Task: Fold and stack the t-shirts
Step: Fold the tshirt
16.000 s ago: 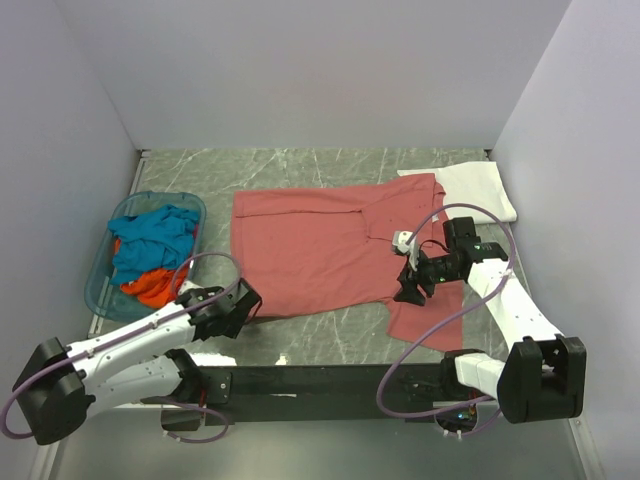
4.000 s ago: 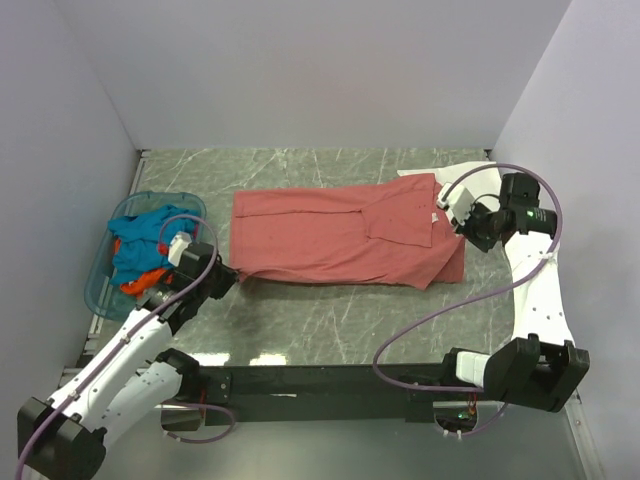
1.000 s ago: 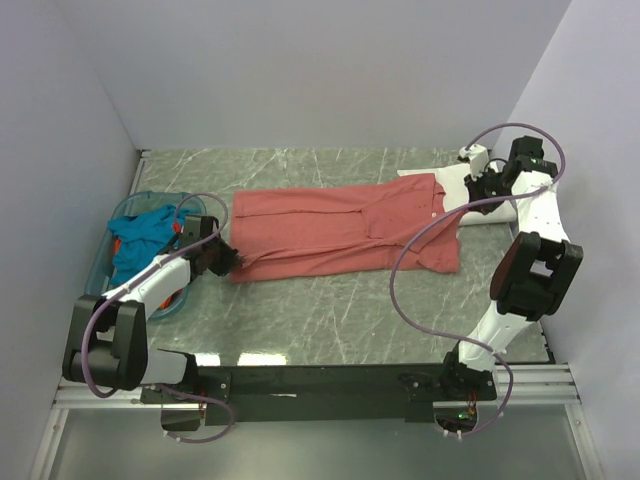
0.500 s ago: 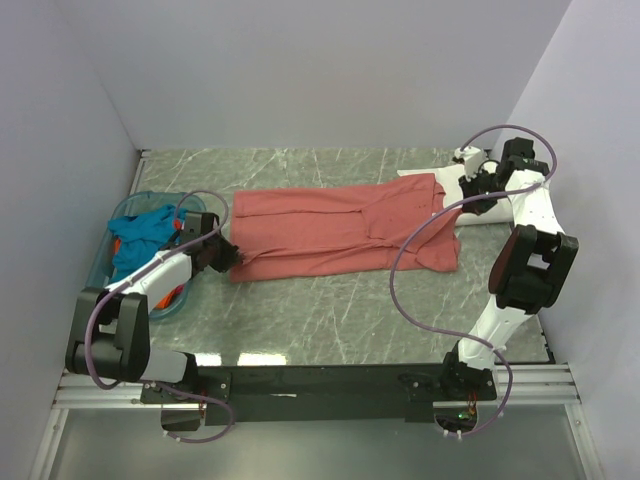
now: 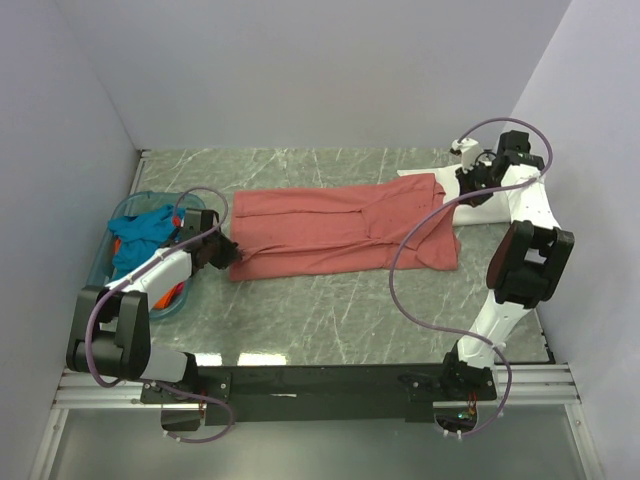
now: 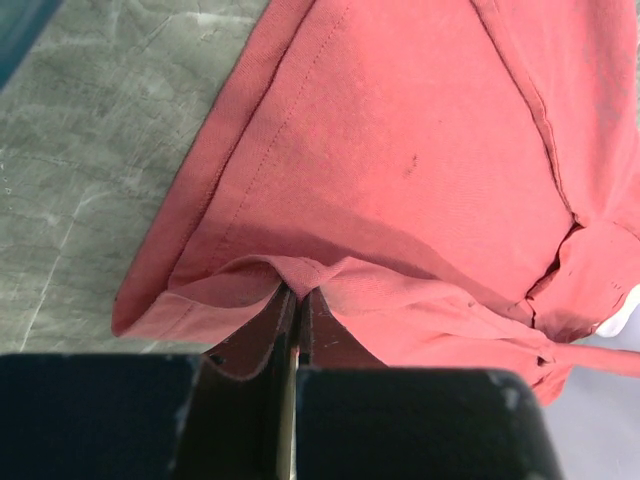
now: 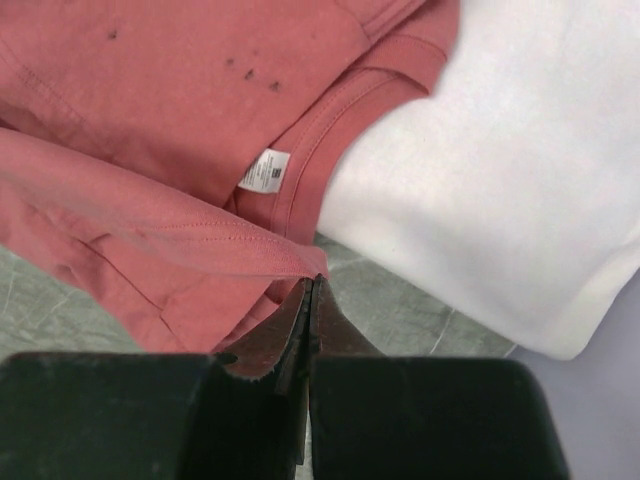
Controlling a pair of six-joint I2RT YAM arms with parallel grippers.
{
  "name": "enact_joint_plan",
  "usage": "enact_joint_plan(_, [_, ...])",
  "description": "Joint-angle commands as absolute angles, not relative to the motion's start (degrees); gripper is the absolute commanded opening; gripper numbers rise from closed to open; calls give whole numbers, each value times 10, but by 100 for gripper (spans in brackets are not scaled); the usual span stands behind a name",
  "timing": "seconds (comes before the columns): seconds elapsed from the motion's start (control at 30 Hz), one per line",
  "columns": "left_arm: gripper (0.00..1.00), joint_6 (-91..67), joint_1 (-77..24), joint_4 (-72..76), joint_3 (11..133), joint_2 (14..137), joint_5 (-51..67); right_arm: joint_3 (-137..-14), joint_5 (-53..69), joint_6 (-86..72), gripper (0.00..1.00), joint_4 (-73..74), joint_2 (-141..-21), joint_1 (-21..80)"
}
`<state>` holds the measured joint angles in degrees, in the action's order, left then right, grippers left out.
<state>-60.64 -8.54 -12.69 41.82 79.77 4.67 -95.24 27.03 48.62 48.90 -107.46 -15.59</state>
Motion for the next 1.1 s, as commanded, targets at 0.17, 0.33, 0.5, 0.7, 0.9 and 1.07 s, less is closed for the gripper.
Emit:
enact_joint_plan(0.17, [0, -590, -78, -113, 441, 804, 33, -998, 261, 468, 0, 470, -1102, -144])
enact_joint_plan(0.33, [0, -588, -77, -112, 442, 804, 33, -1004, 258, 466, 0, 470, -1108, -142])
enact_joint_plan(0.5, [0, -587, -76, -111, 441, 809, 33, -1005, 256, 465, 0, 469, -1111, -141])
enact_joint_plan(0.7, [0, -588, -76, -110, 441, 810, 32, -1012, 255, 465, 0, 472, -1115, -139])
enact_joint_plan(0.9, [0, -589, -76, -116, 441, 804, 19, -1020, 254, 462, 0, 475, -1121, -134])
enact_joint_plan(1.07, [0, -592, -75, -116, 433, 795, 11, -1027, 250, 459, 0, 475, -1123, -125])
